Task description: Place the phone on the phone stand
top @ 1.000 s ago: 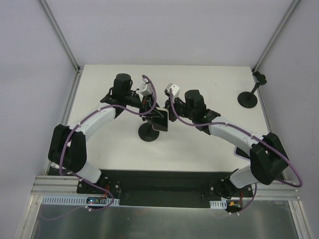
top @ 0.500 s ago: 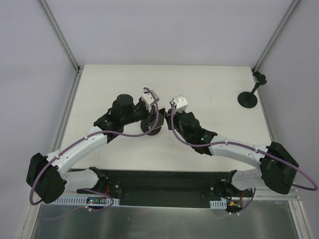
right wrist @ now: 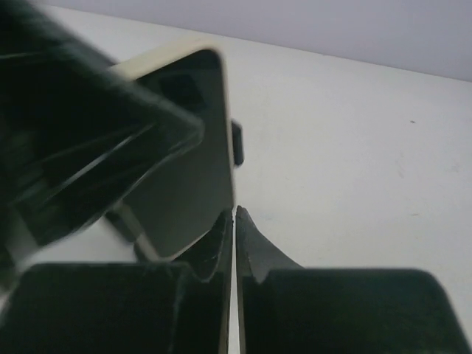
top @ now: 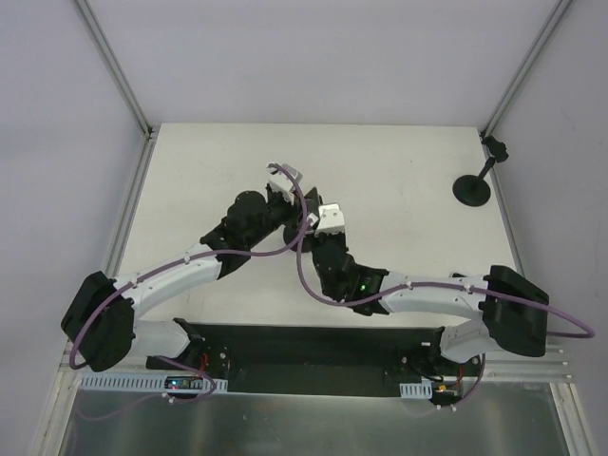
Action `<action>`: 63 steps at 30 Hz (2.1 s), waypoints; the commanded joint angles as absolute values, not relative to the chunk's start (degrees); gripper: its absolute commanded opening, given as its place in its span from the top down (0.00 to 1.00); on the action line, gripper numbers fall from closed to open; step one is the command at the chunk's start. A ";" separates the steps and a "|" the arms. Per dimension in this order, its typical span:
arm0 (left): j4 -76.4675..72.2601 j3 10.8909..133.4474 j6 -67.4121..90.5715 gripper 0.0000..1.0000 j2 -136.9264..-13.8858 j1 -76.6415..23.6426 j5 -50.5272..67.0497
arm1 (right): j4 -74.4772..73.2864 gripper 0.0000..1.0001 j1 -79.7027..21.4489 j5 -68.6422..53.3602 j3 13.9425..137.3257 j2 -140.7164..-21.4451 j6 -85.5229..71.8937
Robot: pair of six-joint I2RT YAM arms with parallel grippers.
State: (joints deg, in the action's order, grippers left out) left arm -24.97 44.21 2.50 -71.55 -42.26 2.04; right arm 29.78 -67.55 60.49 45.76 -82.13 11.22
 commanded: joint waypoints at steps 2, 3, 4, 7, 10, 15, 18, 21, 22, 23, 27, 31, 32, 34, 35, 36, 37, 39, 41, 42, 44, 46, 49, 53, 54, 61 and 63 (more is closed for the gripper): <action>-23.03 42.19 -2.99 1.00 -75.24 -37.44 -21.28 | 43.48 0.97 -74.97 62.43 45.54 -74.55 14.76; -22.77 42.27 -2.47 1.00 -75.15 -37.35 -20.83 | 44.98 0.87 -74.97 60.92 44.22 -73.49 15.81; -22.33 42.36 -2.46 1.00 -75.15 -37.44 -20.31 | 46.13 0.76 -74.88 59.86 43.16 -72.52 18.00; -20.40 42.54 -2.02 1.00 -74.10 -37.35 -18.02 | 47.02 0.57 -74.45 58.37 40.35 -68.48 22.38; -18.02 42.89 -1.32 1.00 -72.43 -37.18 -15.12 | 47.02 0.51 -70.76 51.61 37.19 -65.31 23.64; -13.63 43.68 -0.17 1.00 -69.53 -35.95 -14.41 | 42.19 0.49 -61.46 37.81 32.36 -61.79 15.30; -11.95 43.60 3.07 1.00 -67.77 -34.37 -15.20 | 41.84 0.49 -57.85 33.67 30.59 -61.08 12.06; -11.78 42.89 5.70 1.00 -65.92 -30.34 -12.85 | 41.40 0.48 -55.91 31.12 30.24 -61.08 10.29; -11.86 42.72 6.41 1.00 -65.48 -28.93 -10.05 | 41.40 0.48 -55.72 30.59 29.97 -61.08 10.20; -12.30 42.37 6.94 1.00 -64.70 -26.13 -8.54 | 41.40 0.48 -55.64 29.80 30.06 -61.35 10.20; -14.06 41.93 5.89 1.00 -62.41 -22.42 -4.93 | 41.40 0.48 -54.93 28.74 29.80 -61.87 10.11; -18.97 40.08 0.89 1.00 -59.42 -21.18 1.82 | 41.40 0.48 -54.32 27.34 29.79 -62.40 9.93; -19.59 40.25 0.53 1.00 -59.33 -20.83 6.11 | 41.40 0.48 -54.23 27.16 29.79 -62.58 9.93; -20.21 41.04 0.53 1.00 -60.28 -19.34 11.05 | 41.40 0.48 -53.88 26.37 29.71 -62.58 9.76; -20.65 41.83 0.53 1.00 -60.81 -18.99 14.38 | 41.40 0.48 -53.53 25.93 29.71 -62.58 9.58; -21.26 42.27 0.53 1.00 -61.43 -18.72 19.20 | 41.40 0.47 -53.26 25.58 29.71 -62.67 9.58; -23.27 42.62 0.61 1.00 -63.00 -18.72 23.34 | 41.31 0.48 -53.00 24.27 29.79 -62.93 9.49; -24.60 45.08 0.96 1.00 -65.38 -18.55 37.69 | 40.87 0.47 -51.95 21.90 30.40 -63.37 9.49; -23.82 49.72 2.01 1.00 -70.38 -18.54 46.98 | 39.47 0.45 -50.46 16.28 31.20 -64.24 9.67; -23.64 51.40 2.54 1.00 -72.31 -18.54 55.46 | 39.11 0.43 -49.84 13.82 31.90 -64.68 9.67; -22.76 55.43 3.68 1.00 -76.54 -18.54 61.75 | 38.50 0.33 -48.00 5.39 32.60 -65.83 9.93; -22.50 57.99 3.69 1.00 -79.17 -18.54 67.82 | 37.71 0.25 -46.59 -6.68 34.18 -67.49 9.93; -17.51 60.46 0.54 1.00 -80.77 -18.54 70.83 | 37.44 0.20 -44.74 -13.95 35.15 -68.90 9.76; -10.29 63.54 -5.53 1.00 -82.79 -18.54 71.11 | 37.18 0.16 -43.42 -15.74 35.42 -69.17 9.32; -10.28 63.54 -5.36 1.00 -83.23 -18.54 70.67 | 36.74 0.15 -43.50 -15.73 35.59 -69.43 9.32; -10.46 65.39 -0.18 0.41 -83.15 -18.54 66.45 | 30.69 0.00 -49.12 2.04 38.75 -69.17 10.45; -11.33 65.39 3.33 0.31 -81.84 -18.54 64.96 | 26.49 0.00 -51.24 7.27 41.46 -69.17 9.76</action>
State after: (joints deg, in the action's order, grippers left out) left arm -9.43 62.52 -0.91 -84.23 -18.68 65.43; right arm 31.66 -47.86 -5.02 35.53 -69.49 9.67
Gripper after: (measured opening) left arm 0.585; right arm 0.993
